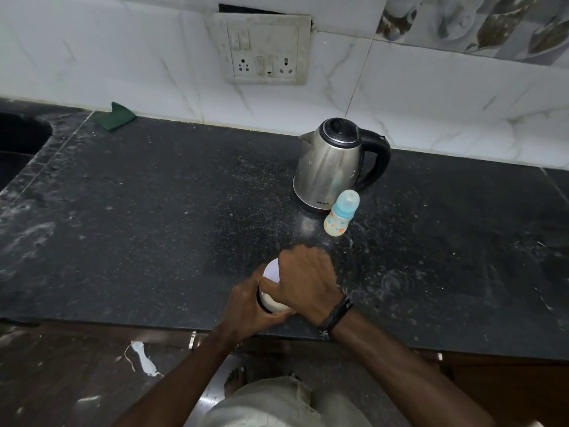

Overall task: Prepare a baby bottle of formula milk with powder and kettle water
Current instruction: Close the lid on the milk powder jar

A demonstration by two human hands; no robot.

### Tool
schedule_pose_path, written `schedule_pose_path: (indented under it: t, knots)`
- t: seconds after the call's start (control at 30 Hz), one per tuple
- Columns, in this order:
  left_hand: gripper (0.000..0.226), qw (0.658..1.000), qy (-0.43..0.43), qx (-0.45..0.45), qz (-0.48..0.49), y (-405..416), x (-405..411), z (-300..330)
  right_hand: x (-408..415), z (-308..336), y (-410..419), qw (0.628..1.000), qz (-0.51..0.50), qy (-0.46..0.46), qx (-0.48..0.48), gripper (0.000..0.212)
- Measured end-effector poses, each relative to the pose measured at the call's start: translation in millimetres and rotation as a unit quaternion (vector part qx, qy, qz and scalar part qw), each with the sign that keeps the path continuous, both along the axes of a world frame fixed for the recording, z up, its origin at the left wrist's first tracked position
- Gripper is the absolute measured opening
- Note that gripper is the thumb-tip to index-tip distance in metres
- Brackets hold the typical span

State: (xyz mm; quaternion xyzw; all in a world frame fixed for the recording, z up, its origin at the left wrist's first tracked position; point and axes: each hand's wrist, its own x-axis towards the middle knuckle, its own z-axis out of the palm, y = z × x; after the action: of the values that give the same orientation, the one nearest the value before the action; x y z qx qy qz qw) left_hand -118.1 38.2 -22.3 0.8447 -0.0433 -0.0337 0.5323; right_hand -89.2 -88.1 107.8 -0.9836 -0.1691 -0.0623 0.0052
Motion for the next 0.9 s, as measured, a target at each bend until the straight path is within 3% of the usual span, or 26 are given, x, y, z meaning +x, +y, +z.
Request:
schedule_pose_path:
  t: [0.13,0.23,0.37,0.47,0.53,0.7,0.9]
  knots:
    - [0.089,1.000,0.000,-0.005,0.002,6,-1,-12,0,-3,4,0.997,-0.076,-0.030,0.013,0.059]
    - [0.093,1.000,0.016,-0.001,0.005,7,0,-14,3,-6,4,0.997,-0.070,-0.022,0.012,0.058]
    - [0.071,0.999,0.032,0.026,0.008,0,1,0,4,3,-1,0.999,0.023,0.002,-0.049,0.058]
    - [0.080,0.999,0.033,0.019,0.002,0,2,2,4,16,-15,0.987,0.131,0.077,-0.045,0.069]
    - [0.081,0.999,0.042,0.012,-0.004,0,2,2,4,20,-24,0.983,0.150,0.088,-0.058,0.078]
    - [0.077,0.999,0.030,0.029,-0.027,1,3,3,5,4,-29,0.985,0.142,0.015,-0.093,0.065]
    - [0.086,0.999,0.018,0.015,-0.025,5,5,-3,-4,-15,-23,0.994,0.078,-0.061,-0.038,0.066]
